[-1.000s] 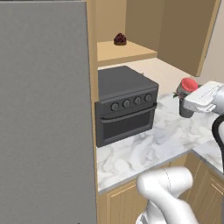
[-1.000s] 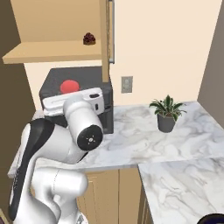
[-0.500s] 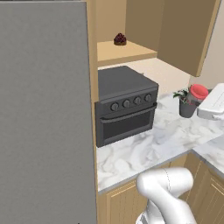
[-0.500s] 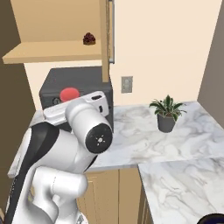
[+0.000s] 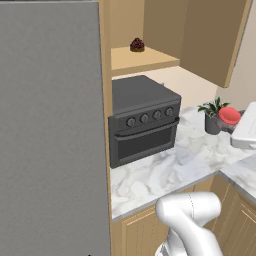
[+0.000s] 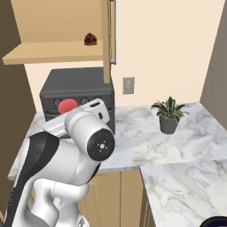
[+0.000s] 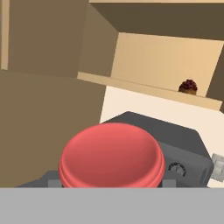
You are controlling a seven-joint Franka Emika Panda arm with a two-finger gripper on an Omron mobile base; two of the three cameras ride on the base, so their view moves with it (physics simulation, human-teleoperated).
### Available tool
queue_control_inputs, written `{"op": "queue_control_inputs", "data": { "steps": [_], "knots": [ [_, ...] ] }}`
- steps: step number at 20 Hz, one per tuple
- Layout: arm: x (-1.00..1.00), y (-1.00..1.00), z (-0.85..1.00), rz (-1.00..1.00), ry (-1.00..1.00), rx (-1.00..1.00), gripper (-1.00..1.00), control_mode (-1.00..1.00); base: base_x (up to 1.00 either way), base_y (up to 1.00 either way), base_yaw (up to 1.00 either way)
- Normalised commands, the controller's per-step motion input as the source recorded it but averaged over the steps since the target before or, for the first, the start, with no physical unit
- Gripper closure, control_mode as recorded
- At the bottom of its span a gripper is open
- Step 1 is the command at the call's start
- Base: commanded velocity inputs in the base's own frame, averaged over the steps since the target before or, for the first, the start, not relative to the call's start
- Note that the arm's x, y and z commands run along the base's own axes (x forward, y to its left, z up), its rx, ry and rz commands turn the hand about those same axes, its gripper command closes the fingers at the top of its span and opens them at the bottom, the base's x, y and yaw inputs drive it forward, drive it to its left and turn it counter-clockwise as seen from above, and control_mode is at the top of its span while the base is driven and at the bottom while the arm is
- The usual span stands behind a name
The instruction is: Pick the avocado and bread from the counter and place them on the plate. Then pick the jam from the cabinet and place it next to the plate. Lastly close the cabinet door.
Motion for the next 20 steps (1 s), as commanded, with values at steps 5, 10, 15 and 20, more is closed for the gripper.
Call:
{"op": "queue_control_inputs", "data": {
  "steps": [5, 10, 15, 20],
  "knots": [
    [0.00, 0.00, 0.00, 0.00, 0.00, 0.00, 1.00, 1.00, -0.60, 0.21, 0.02],
    [0.00, 0.00, 0.00, 0.00, 0.00, 0.00, 1.00, 1.00, -0.68, 0.18, 0.00],
    [0.00, 0.00, 0.00, 0.00, 0.00, 0.00, 1.00, 1.00, -0.19, 0.03, -0.42],
    [0.00, 0.00, 0.00, 0.00, 0.00, 0.00, 1.00, 1.00, 0.00, 0.02, -0.50]
  ]
}}
